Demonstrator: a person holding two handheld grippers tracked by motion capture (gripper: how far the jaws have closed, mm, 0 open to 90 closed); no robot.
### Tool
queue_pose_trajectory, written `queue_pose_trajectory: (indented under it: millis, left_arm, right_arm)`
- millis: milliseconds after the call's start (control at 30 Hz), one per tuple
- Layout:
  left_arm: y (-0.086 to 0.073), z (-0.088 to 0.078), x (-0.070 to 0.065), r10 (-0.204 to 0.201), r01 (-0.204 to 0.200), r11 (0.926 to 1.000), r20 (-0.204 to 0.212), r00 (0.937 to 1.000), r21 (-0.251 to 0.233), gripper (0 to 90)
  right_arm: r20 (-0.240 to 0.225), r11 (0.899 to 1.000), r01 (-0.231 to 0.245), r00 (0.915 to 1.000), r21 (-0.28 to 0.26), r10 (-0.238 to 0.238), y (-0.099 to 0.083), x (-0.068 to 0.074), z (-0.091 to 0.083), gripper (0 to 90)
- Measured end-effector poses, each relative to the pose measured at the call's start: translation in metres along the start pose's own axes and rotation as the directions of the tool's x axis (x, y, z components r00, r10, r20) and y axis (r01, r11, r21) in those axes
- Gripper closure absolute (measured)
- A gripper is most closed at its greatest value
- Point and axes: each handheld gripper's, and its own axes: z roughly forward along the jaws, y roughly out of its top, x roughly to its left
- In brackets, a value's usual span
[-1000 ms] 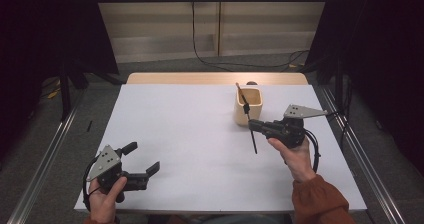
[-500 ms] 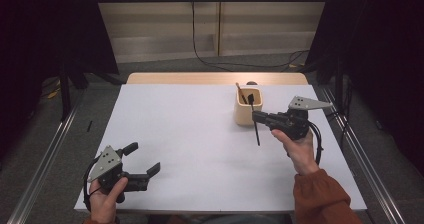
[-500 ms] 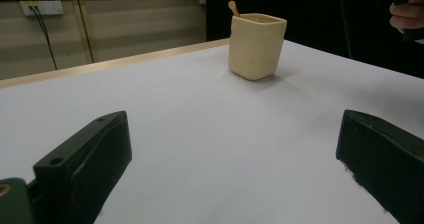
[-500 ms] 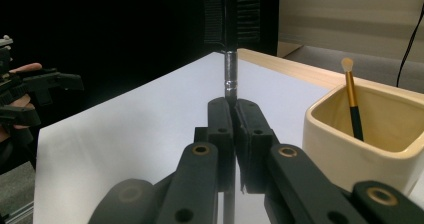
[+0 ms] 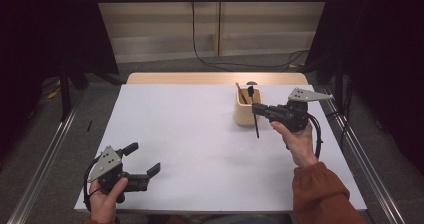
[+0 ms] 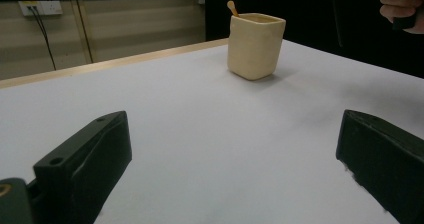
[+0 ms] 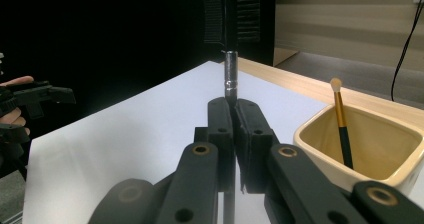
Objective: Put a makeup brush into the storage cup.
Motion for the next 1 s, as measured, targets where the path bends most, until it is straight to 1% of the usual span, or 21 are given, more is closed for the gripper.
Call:
queue_pose_trajectory:
  millis: [133, 400, 767, 1000]
  left_arm:
    - [0.0, 0.0, 0.0, 0.003, -0.003, 1.0, 0.002, 1.0, 0.001, 1.2]
    - [0.0, 0.0, 0.0, -0.003, 0.003, 1.0, 0.003, 1.0, 0.003, 1.2]
    - [0.0, 0.0, 0.0, 0.0, 0.0, 1.0, 0.008, 1.0, 0.002, 1.2]
    - [0.0, 0.0, -0.001, -0.001, 0.001, 1.0, 0.01, 1.0, 0.002, 1.2]
  right_arm:
    - [0.002, 1.0, -0.001, 1.0, -0.004, 0.001, 0.003, -0.003, 0.001, 86.0]
    - [0.003, 1.0, 0.002, 1.0, -0.011, -0.002, 0.008, -0.006, 0.003, 86.0]
    - [0.011, 1.0, 0.012, 0.9999, -0.017, -0.012, 0.018, -0.011, 0.006, 86.0]
    - [0.018, 0.999, 0.018, 0.9997, -0.031, -0.017, 0.026, -0.014, 0.007, 86.0]
